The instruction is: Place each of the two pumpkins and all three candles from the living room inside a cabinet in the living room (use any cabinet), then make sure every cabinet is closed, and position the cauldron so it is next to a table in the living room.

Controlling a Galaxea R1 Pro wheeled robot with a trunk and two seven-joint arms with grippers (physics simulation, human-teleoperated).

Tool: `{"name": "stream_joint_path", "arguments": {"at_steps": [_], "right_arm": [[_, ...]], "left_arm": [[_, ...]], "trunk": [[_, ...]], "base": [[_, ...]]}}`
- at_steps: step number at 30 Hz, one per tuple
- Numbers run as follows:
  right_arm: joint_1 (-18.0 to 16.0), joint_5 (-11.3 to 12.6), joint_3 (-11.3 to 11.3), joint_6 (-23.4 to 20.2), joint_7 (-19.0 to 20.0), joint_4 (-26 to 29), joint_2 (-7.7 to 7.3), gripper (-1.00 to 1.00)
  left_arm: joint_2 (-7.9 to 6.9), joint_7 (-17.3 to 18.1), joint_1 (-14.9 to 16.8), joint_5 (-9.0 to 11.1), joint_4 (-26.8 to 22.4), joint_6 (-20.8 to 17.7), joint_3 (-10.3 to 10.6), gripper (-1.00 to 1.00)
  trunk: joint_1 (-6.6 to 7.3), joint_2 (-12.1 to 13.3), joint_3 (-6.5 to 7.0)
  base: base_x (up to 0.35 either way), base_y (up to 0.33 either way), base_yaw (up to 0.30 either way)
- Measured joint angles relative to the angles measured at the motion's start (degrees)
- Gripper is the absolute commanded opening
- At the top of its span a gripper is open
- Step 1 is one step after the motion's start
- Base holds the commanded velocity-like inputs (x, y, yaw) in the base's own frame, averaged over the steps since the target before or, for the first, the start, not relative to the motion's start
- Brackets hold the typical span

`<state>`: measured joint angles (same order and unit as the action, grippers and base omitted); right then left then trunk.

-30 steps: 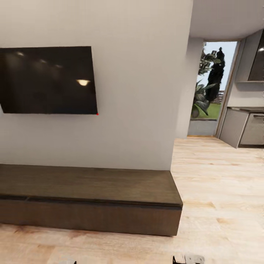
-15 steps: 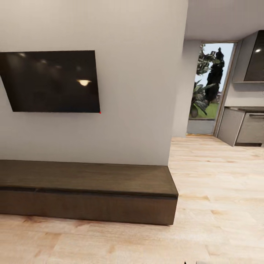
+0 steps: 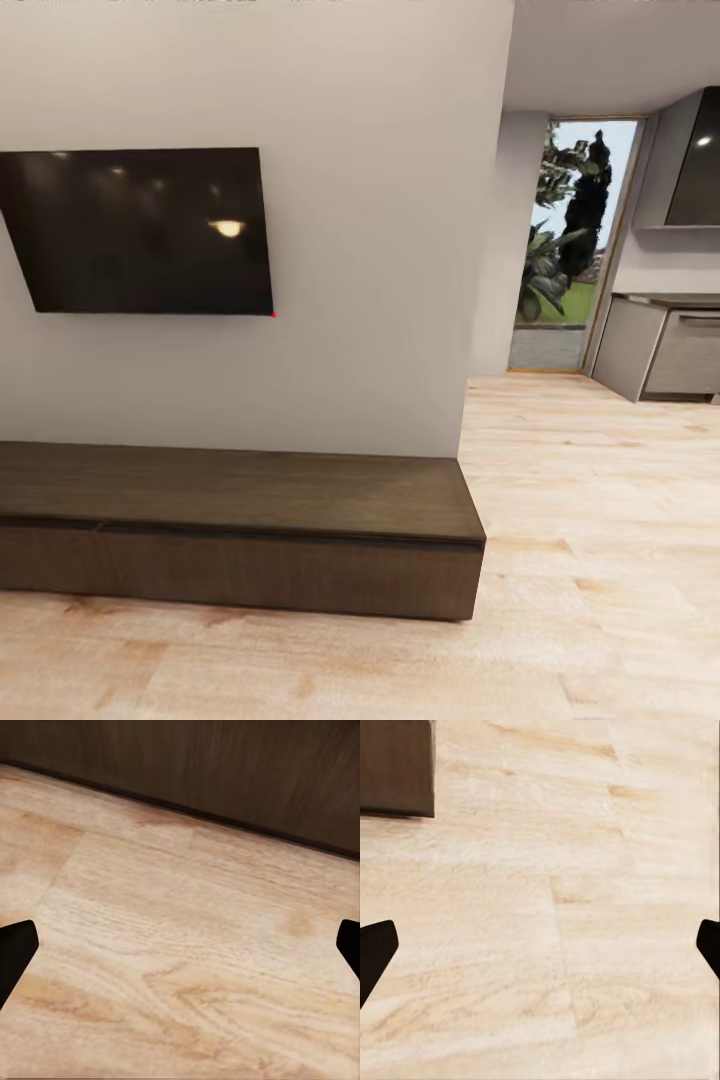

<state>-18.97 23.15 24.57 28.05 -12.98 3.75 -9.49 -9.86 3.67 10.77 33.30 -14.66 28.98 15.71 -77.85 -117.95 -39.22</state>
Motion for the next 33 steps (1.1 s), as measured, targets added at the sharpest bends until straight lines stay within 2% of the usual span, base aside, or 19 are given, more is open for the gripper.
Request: {"name": "stream_joint_path", "arguments": {"at_steps": [3, 10, 13, 17, 23, 24, 25, 28, 30, 31, 32, 33], "right_arm": [[0.03, -0.07, 0.13, -0.05, 0.03, 0.00, -0.54, 1.00], [0.08, -0.18, 0.37, -0.15, 0.04, 0.00, -0.62, 1.00], [0.04, -0.20, 0.41, -0.17, 0.06, 0.00, -0.80, 1.00], [0.08, -0.20, 0.41, -0.17, 0.05, -0.14, -1.04, 1.00], [0.05, -0.35, 0.59, -0.16, 0.03, -2.23, -1.14, 1.00], [0.10, -0.53, 0.53, -0.26, 0.05, -4.32, -1.66, 1.00], [0.10, -0.82, 0.81, -0.38, 0.07, -4.64, -1.80, 1.00], [0.25, -2.90, 1.37, -1.74, 0.45, -5.21, -2.14, 1.00], [0.41, -6.23, 1.63, -3.72, 0.97, -5.43, -2.20, 1.00], [0.52, -9.03, 1.73, -5.49, 1.58, -5.52, -2.17, 1.00], [0.70, -13.82, 1.85, -8.55, 2.96, -5.59, -2.00, 1.00], [0.88, -18.68, 1.95, -11.34, 4.42, -5.63, -1.58, 1.00]], "left_arm": [[-0.08, -0.05, 0.00, 0.08, 0.35, -0.02, -0.04, 1.00], [-0.32, -0.70, 0.00, 0.69, 0.69, -0.13, -0.18, 1.00], [-1.19, -1.33, 0.00, 1.53, 0.85, -1.96, -0.59, 1.00], [-1.53, -1.41, 0.00, 2.06, 1.10, -3.73, -0.65, 1.00], [-1.81, -1.42, 0.00, 2.23, 4.39, -4.53, -0.51, 1.00], [-1.70, -1.38, -0.03, 1.53, 7.12, -5.77, 0.49, 1.00], [-1.66, -1.39, 0.00, 1.35, 7.52, -6.11, 0.68, 1.00], [-1.55, -1.40, 0.00, 1.13, 8.43, -7.80, 0.91, 1.00], [-1.45, -1.39, 0.00, 1.05, 9.22, -9.40, 0.99, 1.00], [-1.36, -1.38, 0.00, 0.98, 9.73, -10.56, 1.04, 1.00], [-1.29, -1.37, 0.00, 0.56, 10.24, -12.47, 1.41, 1.00], [-1.25, -1.40, 0.00, -1.14, 10.59, -14.61, 2.98, 1.00]], "trunk": [[0.66, 1.20, 0.54], [2.20, 4.01, 1.80], [2.86, 5.21, 2.33], [3.73, 6.82, 3.05], [5.05, 9.23, 4.13], [5.27, 9.63, 4.30], [5.49, 10.03, 4.49], [6.15, 11.23, 5.02], [6.59, 12.03, 5.38], [6.81, 12.44, 5.56], [7.03, 12.84, 5.74], [7.25, 13.24, 5.92]], "base": [[0.000, 0.000, 0.000], [0.000, 0.000, 0.000], [0.000, 0.000, 0.000], [0.000, 0.000, 0.000], [0.000, 0.000, 0.000], [0.000, 0.000, 0.000], [0.000, 0.000, 0.000], [0.000, 0.000, 0.000], [0.000, 0.000, 0.000], [0.000, 0.000, 0.000], [0.000, 0.000, 0.000], [0.000, 0.000, 0.000]]}}
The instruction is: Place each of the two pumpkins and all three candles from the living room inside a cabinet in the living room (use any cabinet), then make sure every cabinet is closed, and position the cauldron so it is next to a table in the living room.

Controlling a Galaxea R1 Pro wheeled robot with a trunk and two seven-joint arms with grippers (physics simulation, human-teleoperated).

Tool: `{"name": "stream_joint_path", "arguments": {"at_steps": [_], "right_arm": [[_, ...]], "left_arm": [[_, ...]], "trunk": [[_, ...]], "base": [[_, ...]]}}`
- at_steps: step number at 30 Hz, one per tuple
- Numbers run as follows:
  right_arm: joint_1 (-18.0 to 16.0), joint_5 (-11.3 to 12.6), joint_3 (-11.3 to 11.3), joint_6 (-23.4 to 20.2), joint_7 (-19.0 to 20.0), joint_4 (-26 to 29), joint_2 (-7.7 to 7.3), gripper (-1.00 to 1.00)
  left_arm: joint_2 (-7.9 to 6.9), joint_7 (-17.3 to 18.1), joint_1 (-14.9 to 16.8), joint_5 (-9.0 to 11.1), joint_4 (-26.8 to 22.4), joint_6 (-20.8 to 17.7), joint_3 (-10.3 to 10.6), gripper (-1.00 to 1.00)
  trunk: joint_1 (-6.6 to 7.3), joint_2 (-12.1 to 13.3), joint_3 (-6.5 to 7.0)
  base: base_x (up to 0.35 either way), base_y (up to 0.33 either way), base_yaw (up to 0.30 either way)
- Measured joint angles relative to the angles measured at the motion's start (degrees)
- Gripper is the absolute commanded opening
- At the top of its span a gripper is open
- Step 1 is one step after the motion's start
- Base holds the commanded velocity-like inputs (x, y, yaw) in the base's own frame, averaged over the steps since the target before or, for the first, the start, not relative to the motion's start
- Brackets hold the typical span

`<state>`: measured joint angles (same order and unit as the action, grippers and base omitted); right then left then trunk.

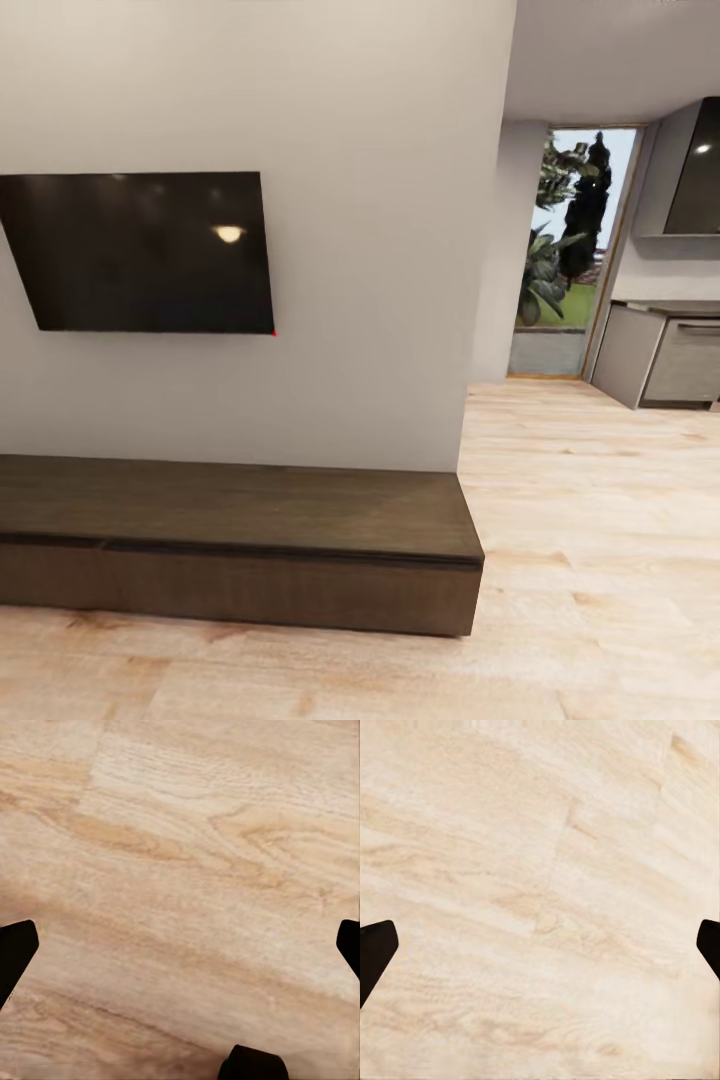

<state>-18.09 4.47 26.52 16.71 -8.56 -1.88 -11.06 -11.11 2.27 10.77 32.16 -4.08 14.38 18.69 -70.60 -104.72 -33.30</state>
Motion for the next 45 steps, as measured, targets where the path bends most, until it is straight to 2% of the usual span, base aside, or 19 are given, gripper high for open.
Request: {"name": "stream_joint_path", "arguments": {"at_steps": [2, 4, 7, 12, 24, 27, 31, 39, 45], "right_arm": [[0.11, -2.54, 0.05, -1.97, 0.91, -0.02, 0.54, 1.00], [0.12, -3.14, 0.07, -3.11, 1.13, -0.03, 0.69, 1.00], [0.13, -3.50, 0.09, -4.03, 1.29, -0.03, 0.79, 1.00], [0.22, -3.72, 0.11, -4.74, 1.43, -0.03, 0.91, 1.00], [0.23, -3.69, 0.04, -4.76, 1.49, -0.03, 0.86, 1.00], [0.17, -3.56, 0.21, -4.46, 1.46, 0.13, 1.71, 1.00], [0.16, -3.32, 0.12, -4.46, 1.47, 0.13, 1.84, 1.00], [0.17, -1.08, -0.70, -4.56, 1.18, 0.06, 4.35, 1.00], [0.15, 0.67, -0.79, -4.74, 0.90, 0.05, 4.42, 1.00]], "left_arm": [[-0.03, -0.03, 0.00, -1.72, 0.16, -1.27, 1.54, 1.00], [0.01, -0.05, 0.00, -2.20, 0.20, -1.62, 1.97, 1.00], [0.20, -0.09, 0.01, -2.58, 0.31, -1.83, 2.25, 1.00], [1.34, -0.84, 0.01, -2.90, 1.12, -1.96, 2.44, 1.00], [2.64, -1.23, 0.01, -2.95, 1.52, -1.95, 2.49, 1.00], [2.64, -0.93, -0.96, -3.36, 0.55, -1.00, 2.77, 1.00], [2.75, -0.88, -1.79, -3.23, 0.29, -1.07, 2.76, 1.00], [5.26, -0.65, -2.49, -3.06, 1.86, -0.99, 2.83, 1.00], [5.53, -0.67, -2.53, -2.99, 2.06, -1.00, 2.76, 1.00]], "trunk": [[0.44, 0.80, 0.36], [0.88, 1.60, 0.72], [1.54, 2.81, 1.26], [2.64, 4.81, 2.16], [5.27, 9.63, 4.31], [5.27, 9.63, 4.31], [5.27, 9.63, 4.31], [5.27, 9.63, 4.31], [5.27, 9.63, 4.31]], "base": [[0.000, 0.000, 0.000], [0.000, 0.000, 0.000], [0.000, 0.000, 0.000], [0.000, 0.000, 0.000], [0.000, 0.000, 0.000], [0.000, 0.000, 0.000], [0.000, 0.000, 0.000], [0.000, 0.000, 0.000], [0.000, 0.000, 0.000]]}}
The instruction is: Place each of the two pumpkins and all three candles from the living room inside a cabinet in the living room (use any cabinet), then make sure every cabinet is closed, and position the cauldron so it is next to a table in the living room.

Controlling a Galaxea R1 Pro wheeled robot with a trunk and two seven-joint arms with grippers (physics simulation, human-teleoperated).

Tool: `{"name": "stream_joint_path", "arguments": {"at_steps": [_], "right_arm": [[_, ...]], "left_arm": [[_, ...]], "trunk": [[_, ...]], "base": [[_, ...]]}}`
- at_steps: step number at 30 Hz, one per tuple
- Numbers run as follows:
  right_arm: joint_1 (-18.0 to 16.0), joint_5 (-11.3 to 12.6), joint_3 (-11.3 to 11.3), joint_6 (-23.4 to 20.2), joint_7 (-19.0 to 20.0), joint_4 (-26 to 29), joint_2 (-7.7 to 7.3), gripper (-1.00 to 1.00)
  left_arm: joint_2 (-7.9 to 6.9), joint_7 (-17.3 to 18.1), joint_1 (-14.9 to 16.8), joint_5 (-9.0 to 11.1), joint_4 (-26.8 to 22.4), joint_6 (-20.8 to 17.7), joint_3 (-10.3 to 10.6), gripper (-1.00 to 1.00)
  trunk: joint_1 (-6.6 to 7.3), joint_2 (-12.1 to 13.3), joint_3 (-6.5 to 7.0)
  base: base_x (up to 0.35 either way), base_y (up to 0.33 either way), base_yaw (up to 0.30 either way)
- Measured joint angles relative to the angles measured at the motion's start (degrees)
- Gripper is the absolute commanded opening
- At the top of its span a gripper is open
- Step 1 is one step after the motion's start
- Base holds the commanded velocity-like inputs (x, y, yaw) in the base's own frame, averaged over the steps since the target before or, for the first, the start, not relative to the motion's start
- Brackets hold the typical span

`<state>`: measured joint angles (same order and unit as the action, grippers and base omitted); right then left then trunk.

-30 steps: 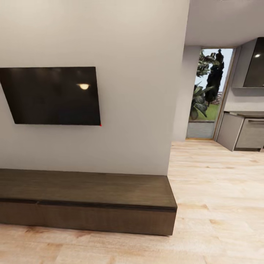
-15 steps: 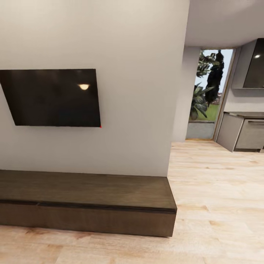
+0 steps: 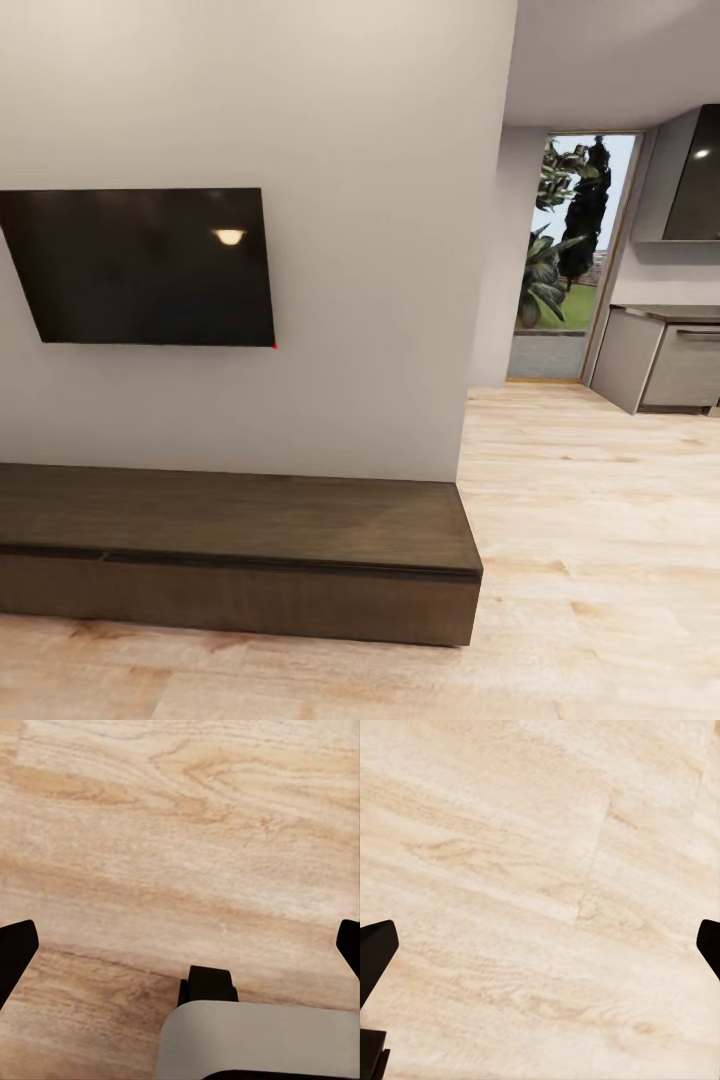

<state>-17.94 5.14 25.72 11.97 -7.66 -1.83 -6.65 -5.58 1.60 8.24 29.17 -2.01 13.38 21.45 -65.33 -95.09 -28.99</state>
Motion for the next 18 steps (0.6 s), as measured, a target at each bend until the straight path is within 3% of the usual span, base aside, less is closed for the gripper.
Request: {"name": "stream_joint_path", "arguments": {"at_steps": [7, 18], "right_arm": [[0.06, 2.01, -0.02, -0.01, -0.09, 0.00, 0.10, 1.00], [0.06, 2.11, -0.08, -0.49, -0.18, 0.00, 0.07, 1.00]], "left_arm": [[0.04, 0.00, -0.01, 0.02, 0.11, 0.06, -0.01, 1.00], [-0.07, 0.00, -0.01, 0.02, 0.13, 0.15, -0.02, 1.00]], "trunk": [[0.00, 0.00, 0.00], [0.00, 0.00, -0.64]], "base": [[0.000, 0.000, 0.000], [0.000, 0.000, 0.000]]}}
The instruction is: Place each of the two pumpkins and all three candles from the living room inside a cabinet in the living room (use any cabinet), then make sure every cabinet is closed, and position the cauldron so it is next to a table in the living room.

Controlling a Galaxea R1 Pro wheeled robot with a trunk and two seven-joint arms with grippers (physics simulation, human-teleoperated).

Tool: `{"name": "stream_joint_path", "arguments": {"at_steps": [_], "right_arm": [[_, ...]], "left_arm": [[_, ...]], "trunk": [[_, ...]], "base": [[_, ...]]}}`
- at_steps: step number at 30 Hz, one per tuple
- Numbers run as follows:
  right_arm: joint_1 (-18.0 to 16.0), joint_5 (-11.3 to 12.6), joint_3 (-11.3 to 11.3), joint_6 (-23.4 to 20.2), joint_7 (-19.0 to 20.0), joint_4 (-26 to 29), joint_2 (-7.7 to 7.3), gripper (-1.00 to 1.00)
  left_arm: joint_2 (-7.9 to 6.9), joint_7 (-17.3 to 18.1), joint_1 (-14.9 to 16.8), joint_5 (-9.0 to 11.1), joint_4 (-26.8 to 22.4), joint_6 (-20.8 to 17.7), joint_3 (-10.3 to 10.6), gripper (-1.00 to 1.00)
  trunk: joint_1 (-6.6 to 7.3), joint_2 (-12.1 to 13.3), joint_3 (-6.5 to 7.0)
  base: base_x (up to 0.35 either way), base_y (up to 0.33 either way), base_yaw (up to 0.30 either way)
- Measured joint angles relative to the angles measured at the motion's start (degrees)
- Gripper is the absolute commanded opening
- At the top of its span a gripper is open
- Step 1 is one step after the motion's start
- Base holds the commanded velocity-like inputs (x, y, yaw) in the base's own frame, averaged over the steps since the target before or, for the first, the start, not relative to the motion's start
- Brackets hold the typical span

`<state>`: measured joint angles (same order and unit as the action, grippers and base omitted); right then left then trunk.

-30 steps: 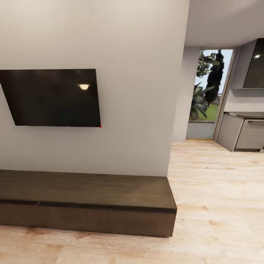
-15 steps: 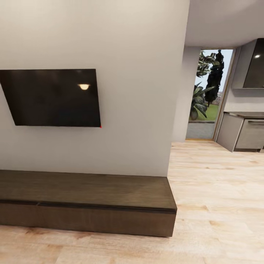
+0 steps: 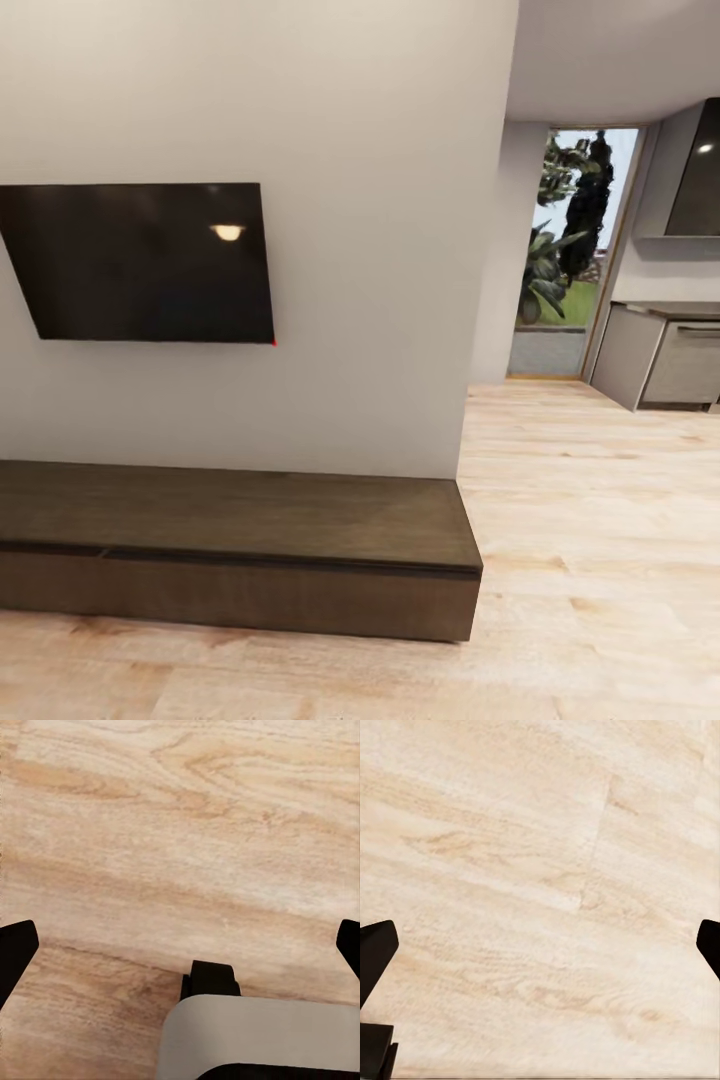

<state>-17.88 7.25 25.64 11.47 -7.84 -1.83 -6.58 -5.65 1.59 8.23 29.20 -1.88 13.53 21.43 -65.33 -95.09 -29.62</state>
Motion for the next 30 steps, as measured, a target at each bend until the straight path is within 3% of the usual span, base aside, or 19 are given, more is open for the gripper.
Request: {"name": "stream_joint_path", "arguments": {"at_steps": [27, 30], "right_arm": [[-0.01, 0.69, -0.03, -0.69, -0.02, 0.00, -0.03, 1.00], [-0.01, 0.69, -0.03, -0.69, -0.07, 0.00, -0.06, 1.00]], "left_arm": [[0.08, -0.63, 0.00, 0.07, 0.01, -0.58, 0.05, 1.00], [0.28, -0.22, 0.00, -0.65, -0.05, -0.83, 0.34, 1.00]], "trunk": [[0.00, 0.00, -2.49], [0.00, 0.00, -2.76]], "base": [[0.000, 0.000, 0.000], [0.000, 0.000, 0.000]]}}
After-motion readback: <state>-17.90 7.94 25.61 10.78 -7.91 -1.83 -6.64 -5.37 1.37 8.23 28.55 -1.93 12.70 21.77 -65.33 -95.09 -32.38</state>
